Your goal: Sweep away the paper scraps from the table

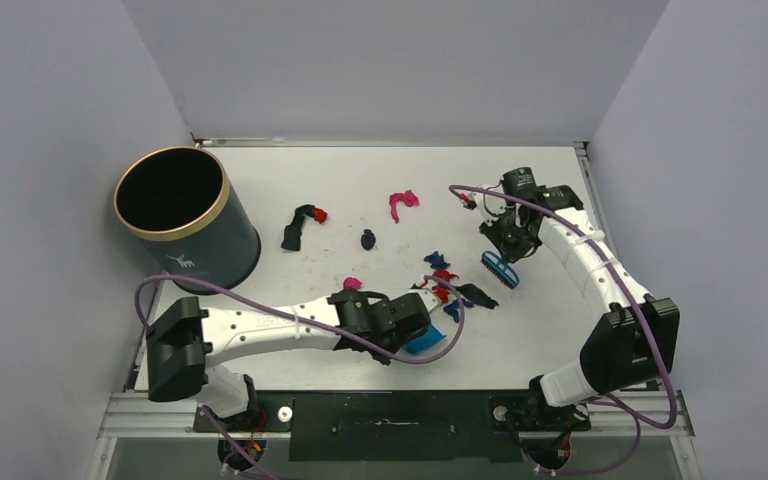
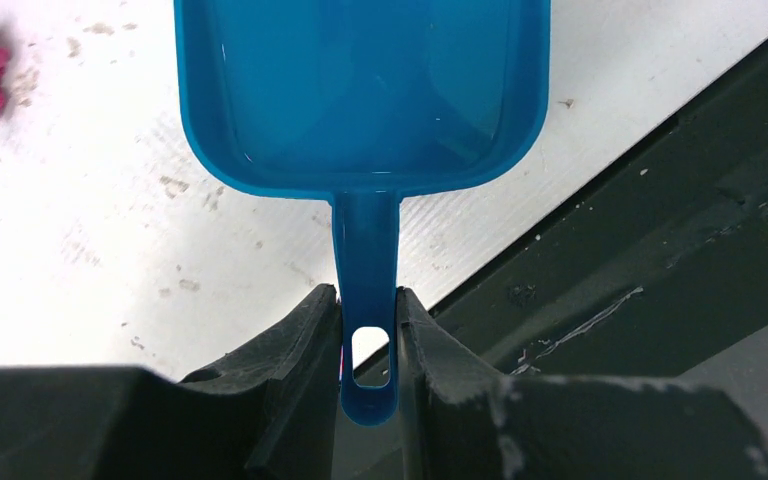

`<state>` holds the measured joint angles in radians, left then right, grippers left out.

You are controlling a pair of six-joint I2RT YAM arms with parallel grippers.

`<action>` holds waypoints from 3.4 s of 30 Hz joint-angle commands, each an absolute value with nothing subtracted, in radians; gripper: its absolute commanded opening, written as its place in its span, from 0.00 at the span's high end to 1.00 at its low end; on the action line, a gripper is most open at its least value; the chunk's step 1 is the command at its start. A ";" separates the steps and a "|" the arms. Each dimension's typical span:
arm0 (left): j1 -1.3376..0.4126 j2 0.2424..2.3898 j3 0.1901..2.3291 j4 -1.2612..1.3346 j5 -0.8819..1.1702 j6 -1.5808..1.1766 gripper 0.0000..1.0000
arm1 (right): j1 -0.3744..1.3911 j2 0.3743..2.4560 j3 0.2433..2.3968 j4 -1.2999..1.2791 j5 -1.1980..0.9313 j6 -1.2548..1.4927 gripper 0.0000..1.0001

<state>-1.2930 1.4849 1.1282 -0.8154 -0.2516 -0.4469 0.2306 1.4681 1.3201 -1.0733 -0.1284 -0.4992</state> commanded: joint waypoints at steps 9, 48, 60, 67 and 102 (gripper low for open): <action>-1.246 1.676 1.228 -0.704 -0.221 -0.340 1.00 | 0.401 1.499 1.228 -1.031 -0.319 -0.354 0.95; -1.133 1.556 1.093 -0.746 -0.266 -0.494 1.00 | 0.551 1.643 1.455 -0.868 -0.103 -0.334 0.95; -1.097 1.700 1.189 -0.670 -0.234 -0.353 1.00 | 0.611 1.661 1.472 -0.972 -0.477 -0.318 0.95; -1.117 1.673 1.149 -0.581 -0.245 -0.345 1.00 | 0.527 1.634 1.548 -1.041 -0.610 -0.305 0.95; -1.204 1.252 0.937 -0.451 -0.469 -0.347 1.00 | 0.116 1.401 1.391 -0.770 -0.422 -0.228 0.95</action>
<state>-1.2018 1.3354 0.9195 -0.4614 -0.4068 -0.3534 0.1253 1.4479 1.4418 -0.8555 -0.4183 -0.2432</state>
